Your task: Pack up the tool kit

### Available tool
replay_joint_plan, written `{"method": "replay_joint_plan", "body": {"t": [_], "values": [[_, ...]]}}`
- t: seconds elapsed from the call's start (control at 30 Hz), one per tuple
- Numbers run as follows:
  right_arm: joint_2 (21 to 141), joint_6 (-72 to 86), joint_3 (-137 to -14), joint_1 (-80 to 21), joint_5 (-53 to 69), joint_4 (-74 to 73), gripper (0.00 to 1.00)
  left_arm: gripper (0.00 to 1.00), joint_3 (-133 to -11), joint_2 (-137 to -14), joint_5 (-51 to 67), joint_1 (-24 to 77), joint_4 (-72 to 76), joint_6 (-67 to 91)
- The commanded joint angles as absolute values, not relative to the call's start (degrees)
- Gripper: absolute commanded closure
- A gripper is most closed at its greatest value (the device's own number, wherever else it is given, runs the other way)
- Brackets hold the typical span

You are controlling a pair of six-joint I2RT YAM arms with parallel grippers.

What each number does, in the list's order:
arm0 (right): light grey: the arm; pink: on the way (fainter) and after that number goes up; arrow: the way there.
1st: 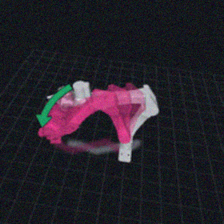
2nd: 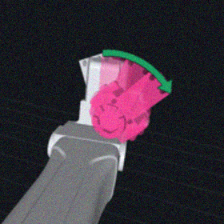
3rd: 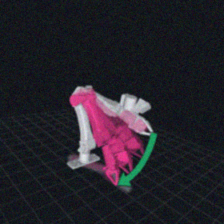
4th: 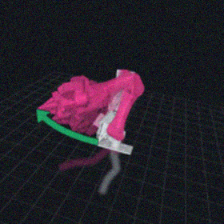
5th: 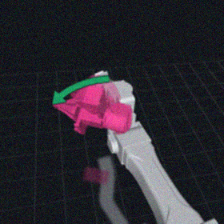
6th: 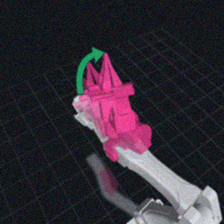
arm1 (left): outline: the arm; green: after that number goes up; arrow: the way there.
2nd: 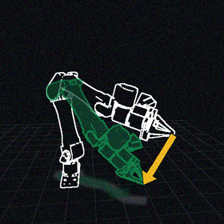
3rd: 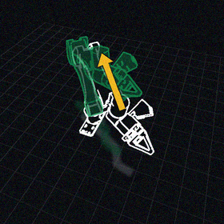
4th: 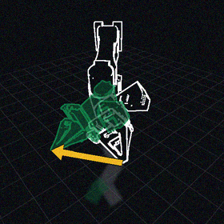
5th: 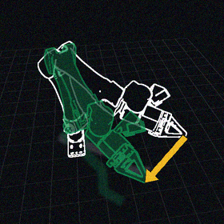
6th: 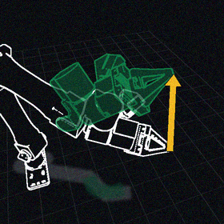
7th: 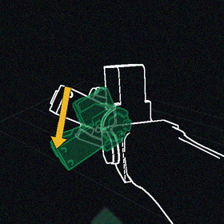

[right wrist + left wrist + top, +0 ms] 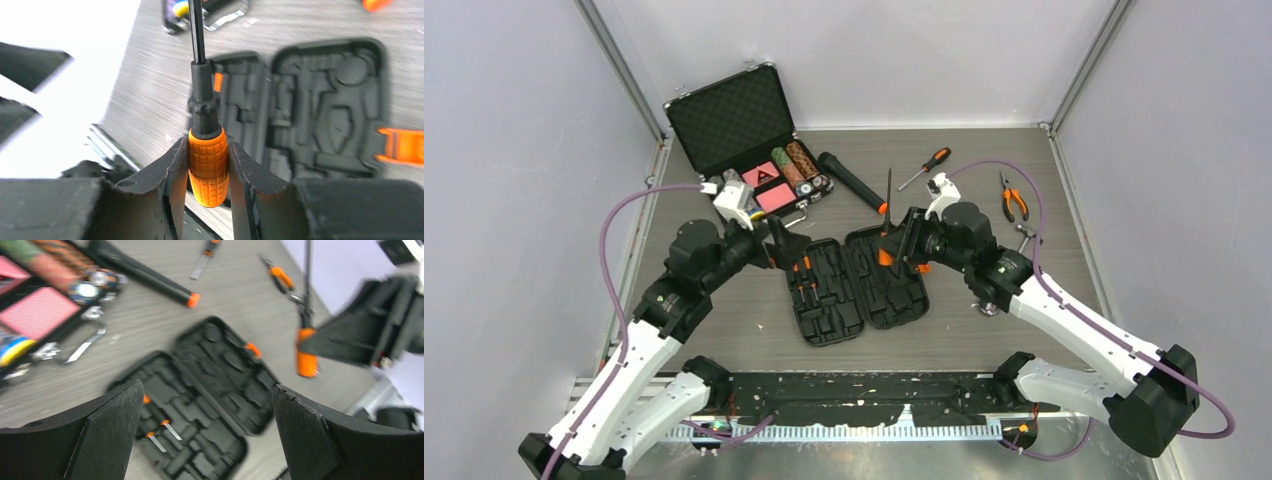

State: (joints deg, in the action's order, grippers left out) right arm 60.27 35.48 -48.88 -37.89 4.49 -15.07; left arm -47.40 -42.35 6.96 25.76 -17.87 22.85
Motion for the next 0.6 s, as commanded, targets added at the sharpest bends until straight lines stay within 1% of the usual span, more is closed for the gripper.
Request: {"method": "replay_joint_plan", "body": {"t": [0.0,0.1,0.17,0.43,0.57], "values": [[58.1,45.8,-46.7,-39.8,7.3,5.9,0.95,0.0,-45.7,-42.1,15.9,32.5,-7.6,27.5],[59.1,49.6,-45.0,-41.0,8.6,14.5,0.95,0.0,-44.8,-42.8,15.7,36.5,-3.9,25.9],[59.9,51.0,-44.9,-42.4,9.2,17.3,0.95,0.0,-44.7,-43.8,15.6,38.3,-1.7,25.2],[61.7,53.6,-43.8,-47.1,8.9,24.4,0.95,0.01,-46.8,-50.3,15.3,41.8,3.6,23.8],[62.0,54.6,-42.8,-48.5,9.0,27.5,0.95,0.13,-47.7,-52.4,15.2,42.2,3.8,22.3]]}}
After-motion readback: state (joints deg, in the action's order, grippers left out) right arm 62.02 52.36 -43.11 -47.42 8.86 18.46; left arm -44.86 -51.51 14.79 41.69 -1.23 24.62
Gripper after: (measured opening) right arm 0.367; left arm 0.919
